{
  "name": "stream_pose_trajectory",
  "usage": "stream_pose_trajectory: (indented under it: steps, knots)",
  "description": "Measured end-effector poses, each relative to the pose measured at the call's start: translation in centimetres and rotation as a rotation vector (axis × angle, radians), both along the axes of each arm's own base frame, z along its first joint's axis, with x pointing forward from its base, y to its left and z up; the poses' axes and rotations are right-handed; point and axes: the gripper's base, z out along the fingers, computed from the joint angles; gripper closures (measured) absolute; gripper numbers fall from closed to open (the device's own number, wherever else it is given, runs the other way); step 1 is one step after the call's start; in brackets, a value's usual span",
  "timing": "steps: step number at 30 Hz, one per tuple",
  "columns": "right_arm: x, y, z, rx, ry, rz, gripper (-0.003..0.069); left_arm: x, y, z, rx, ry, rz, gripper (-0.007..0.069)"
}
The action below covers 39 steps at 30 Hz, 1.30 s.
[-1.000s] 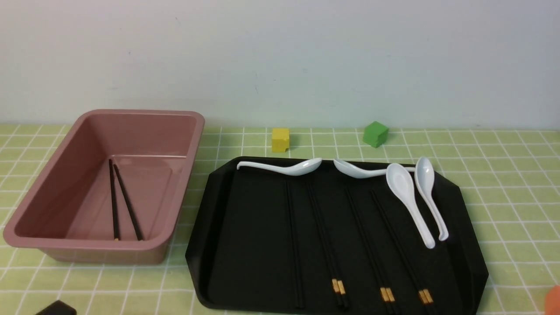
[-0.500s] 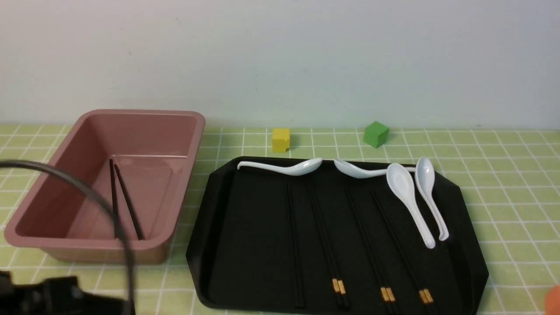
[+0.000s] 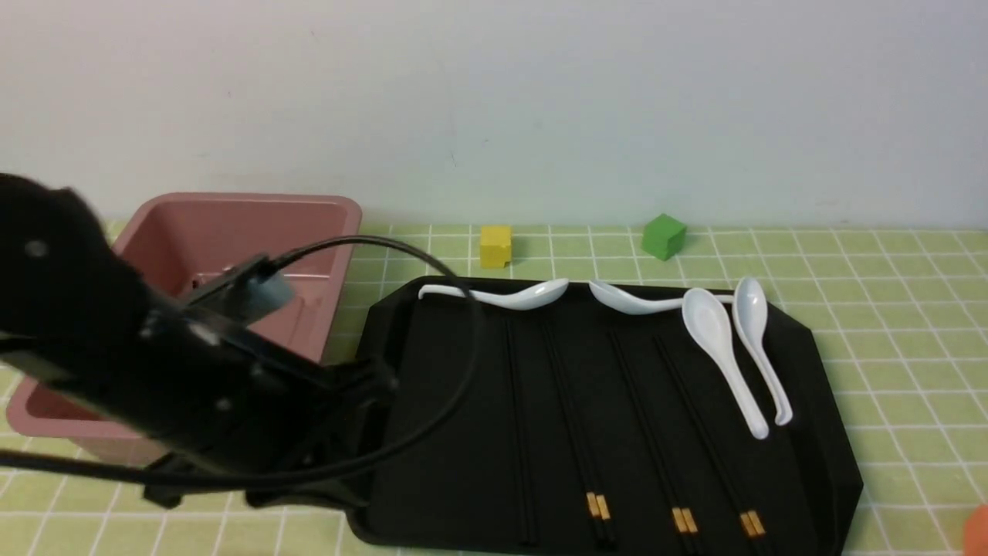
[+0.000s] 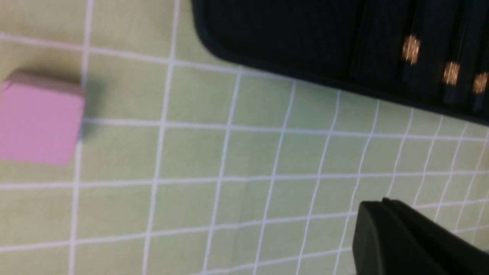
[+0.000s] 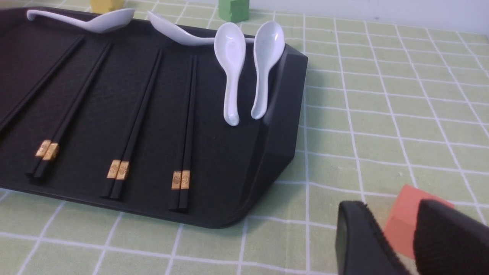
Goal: On green tablecloth take chopsticks from black tray and put them in box.
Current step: 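Reach over to the black tray and grasp a pair of chopsticks with the left gripper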
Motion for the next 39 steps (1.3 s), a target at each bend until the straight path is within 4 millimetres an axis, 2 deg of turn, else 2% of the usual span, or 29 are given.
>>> stream_pose_trajectory:
  steps: [4,7,11,15,21,28,34,36,39]
  knots:
    - [0.0,0.0,0.0,0.0,0.0,0.0,0.0419,1.7,-3.5,-0.5,0.093,-0.014,0.003,0.0565]
    - [0.0,0.0,0.0,0.0,0.0,0.0,0.0419,3.6,-6.2,-1.3,0.155,-0.024,0.007,0.0479]
    - [0.0,0.0,0.0,0.0,0.0,0.0,0.0419,6.3,-9.1,-3.2,0.205,-0.005,0.005,0.0363]
    - [0.0,0.0,0.0,0.0,0.0,0.0,0.0419,8.8,-11.3,-5.4,0.221,0.018,0.005,0.0316]
    - [0.0,0.0,0.0,0.0,0.0,0.0,0.0419,11.1,-13.0,-8.5,0.255,0.036,-0.003,0.0316]
    - [0.0,0.0,0.0,0.0,0.0,0.0,0.0419,11.9,-13.6,-11.6,0.288,0.073,-0.008,0.0318]
    - [0.0,0.0,0.0,0.0,0.0,0.0,0.0419,12.1,-13.7,-11.9,0.295,0.066,-0.011,0.033]
    - [0.0,0.0,0.0,0.0,0.0,0.0,0.0419,12.1,-13.7,-11.9,0.299,0.069,-0.016,0.0359]
    - [0.0,0.0,0.0,0.0,0.0,0.0,0.0419,12.0,-13.5,-11.9,0.318,0.075,-0.045,0.0489]
